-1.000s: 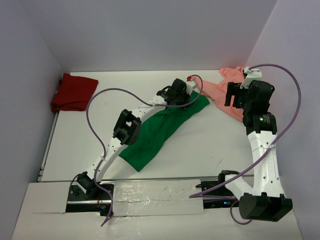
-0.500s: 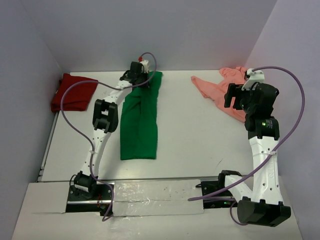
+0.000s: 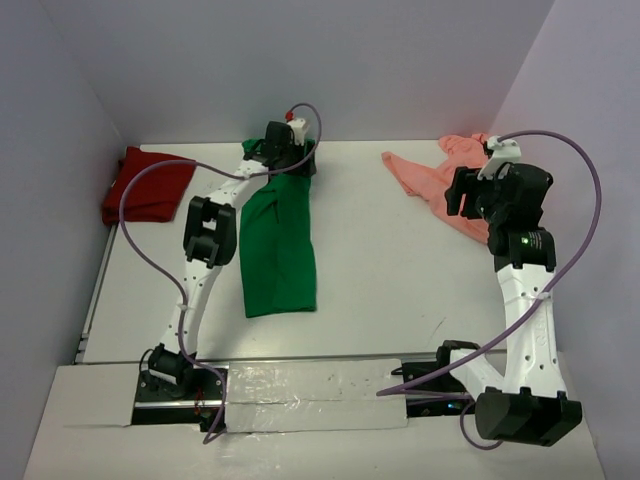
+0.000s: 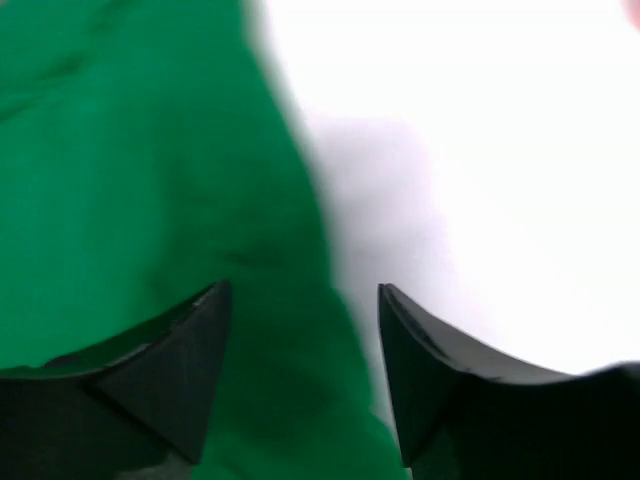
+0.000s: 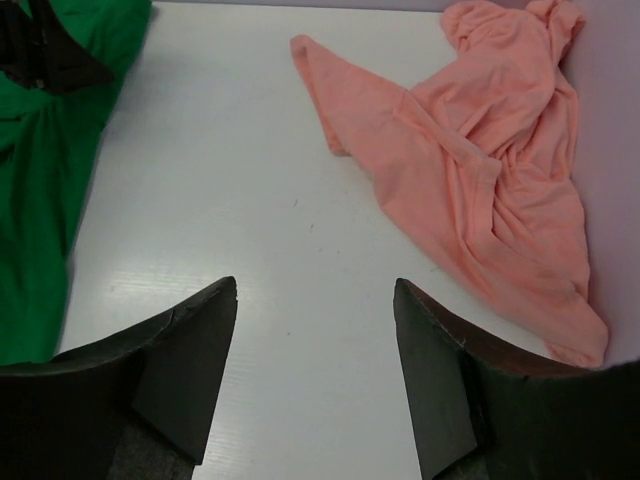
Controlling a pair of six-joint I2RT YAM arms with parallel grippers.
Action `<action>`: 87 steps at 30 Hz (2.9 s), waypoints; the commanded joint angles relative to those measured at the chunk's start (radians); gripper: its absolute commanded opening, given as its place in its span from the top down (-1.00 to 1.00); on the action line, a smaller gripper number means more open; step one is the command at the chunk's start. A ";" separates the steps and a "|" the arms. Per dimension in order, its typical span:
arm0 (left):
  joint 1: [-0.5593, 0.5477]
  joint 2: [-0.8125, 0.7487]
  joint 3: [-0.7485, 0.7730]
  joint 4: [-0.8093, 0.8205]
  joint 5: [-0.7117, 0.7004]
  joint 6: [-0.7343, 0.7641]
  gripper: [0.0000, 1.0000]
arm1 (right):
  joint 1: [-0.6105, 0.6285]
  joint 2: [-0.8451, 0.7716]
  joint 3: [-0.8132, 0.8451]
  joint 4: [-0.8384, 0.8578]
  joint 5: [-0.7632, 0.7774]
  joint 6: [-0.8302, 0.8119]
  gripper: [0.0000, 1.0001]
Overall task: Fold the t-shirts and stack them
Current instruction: Rotate the tshirt 90 degrees, then grab the bottom of the folded rectangular tshirt with right arm
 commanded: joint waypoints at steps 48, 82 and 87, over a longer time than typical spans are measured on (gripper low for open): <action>0.795 -1.633 -1.451 0.090 0.280 0.176 -0.56 | 1.481 0.853 0.028 0.354 0.673 -0.376 -0.65; 0.850 -1.645 -1.441 0.046 0.366 0.183 -0.56 | 1.411 1.196 0.275 0.035 0.656 -0.281 -0.26; 0.853 -1.639 -1.435 0.043 0.376 0.183 -0.57 | 1.385 1.233 0.307 -0.064 0.586 -0.264 0.77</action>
